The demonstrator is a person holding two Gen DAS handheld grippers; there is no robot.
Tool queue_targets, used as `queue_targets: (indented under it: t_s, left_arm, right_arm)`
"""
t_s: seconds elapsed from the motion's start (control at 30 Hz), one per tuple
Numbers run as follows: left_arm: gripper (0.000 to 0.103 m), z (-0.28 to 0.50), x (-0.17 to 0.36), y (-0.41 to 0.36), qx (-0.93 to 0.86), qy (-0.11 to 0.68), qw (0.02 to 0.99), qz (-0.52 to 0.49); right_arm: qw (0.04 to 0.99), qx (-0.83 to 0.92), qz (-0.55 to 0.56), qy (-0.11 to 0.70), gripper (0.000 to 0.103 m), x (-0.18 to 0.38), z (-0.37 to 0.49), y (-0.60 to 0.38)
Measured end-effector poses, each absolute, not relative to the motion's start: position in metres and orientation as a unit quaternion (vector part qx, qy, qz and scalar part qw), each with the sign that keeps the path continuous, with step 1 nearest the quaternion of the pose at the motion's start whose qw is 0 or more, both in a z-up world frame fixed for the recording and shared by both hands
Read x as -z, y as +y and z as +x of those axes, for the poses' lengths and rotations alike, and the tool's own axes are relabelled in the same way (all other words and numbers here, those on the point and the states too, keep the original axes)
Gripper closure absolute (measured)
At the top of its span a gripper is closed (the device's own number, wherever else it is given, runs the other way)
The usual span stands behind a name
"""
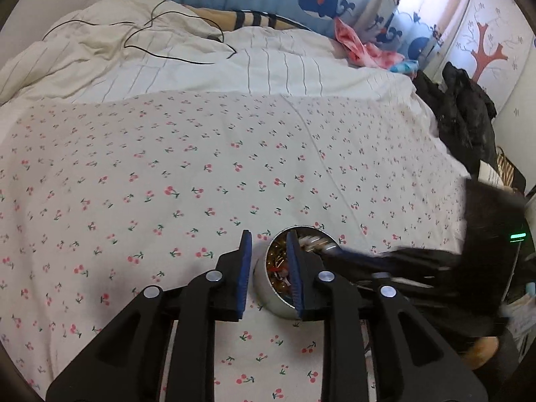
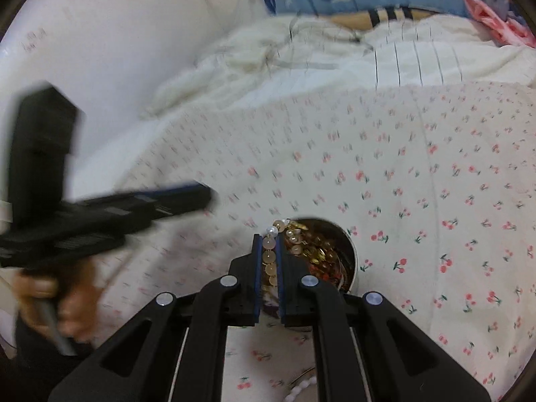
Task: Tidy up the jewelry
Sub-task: 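Carry both bracelets over the tin and open both tools to drop them, then grasp the silver bangle with the left tool while the right tool grasps the white oval-bead bracelet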
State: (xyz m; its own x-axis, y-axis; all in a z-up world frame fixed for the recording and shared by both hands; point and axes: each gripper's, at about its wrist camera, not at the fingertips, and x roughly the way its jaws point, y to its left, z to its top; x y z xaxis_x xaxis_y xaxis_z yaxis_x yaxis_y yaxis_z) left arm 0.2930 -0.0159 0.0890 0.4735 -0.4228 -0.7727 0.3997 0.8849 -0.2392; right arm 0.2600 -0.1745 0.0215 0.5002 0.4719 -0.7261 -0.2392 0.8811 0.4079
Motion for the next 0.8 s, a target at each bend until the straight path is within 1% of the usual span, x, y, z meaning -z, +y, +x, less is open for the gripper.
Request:
queue_targets:
  t_s: [0.13, 0.17, 0.2, 0.23, 0.27, 0.3, 0.37, 0.47, 0.57, 0.7, 0.73, 0.8]
  left_arm:
    - [0.077, 0.290, -0.089, -0.016, 0.242, 0.454, 0.858, -0.008]
    - [0.075, 0.288, -0.088, -0.019, 0.243, 0.454, 0.857, -0.003]
    - [0.075, 0.286, -0.088, -0.020, 0.243, 0.454, 0.857, 0.002]
    - [0.073, 0.283, -0.087, -0.022, 0.242, 0.453, 0.858, 0.011]
    - [0.071, 0.281, -0.088, -0.024, 0.242, 0.452, 0.859, 0.016]
    - [0.070, 0.278, -0.088, -0.024, 0.242, 0.451, 0.859, 0.018]
    - [0.063, 0.270, -0.087, -0.023, 0.243, 0.450, 0.859, 0.022]
    - [0.060, 0.257, -0.077, -0.019, 0.240, 0.456, 0.856, 0.029]
    - [0.060, 0.248, -0.063, -0.021, 0.242, 0.472, 0.847, 0.045]
    - [0.060, 0.228, -0.053, -0.027, 0.251, 0.471, 0.841, 0.086]
    - [0.060, 0.221, -0.051, -0.028, 0.251, 0.470, 0.841, 0.094]
    - [0.059, 0.212, -0.046, -0.028, 0.256, 0.471, 0.839, 0.097]
  right_arm:
    - [0.851, -0.159, 0.081, 0.494, 0.094, 0.000, 0.263, -0.173]
    - [0.851, -0.160, 0.076, 0.494, 0.090, -0.002, 0.261, -0.174]
    - [0.852, -0.164, 0.077, 0.490, 0.082, -0.004, 0.259, -0.174]
    - [0.857, -0.173, 0.081, 0.479, 0.061, -0.011, 0.254, -0.174]
    - [0.864, -0.173, 0.081, 0.466, 0.044, -0.018, 0.249, -0.175]
    - [0.871, -0.166, 0.074, 0.457, 0.044, -0.023, 0.244, -0.175]
    - [0.884, -0.139, 0.056, 0.442, 0.044, -0.031, 0.238, -0.179]
    - [0.893, -0.120, 0.068, 0.428, 0.044, -0.039, 0.235, -0.194]
    - [0.898, -0.096, 0.087, 0.421, 0.043, -0.046, 0.224, -0.217]
    - [0.901, -0.061, 0.046, 0.427, 0.041, -0.045, 0.193, -0.229]
    - [0.899, -0.048, 0.031, 0.434, 0.038, -0.039, 0.179, -0.232]
    - [0.895, -0.031, 0.018, 0.445, 0.037, -0.030, 0.162, -0.235]
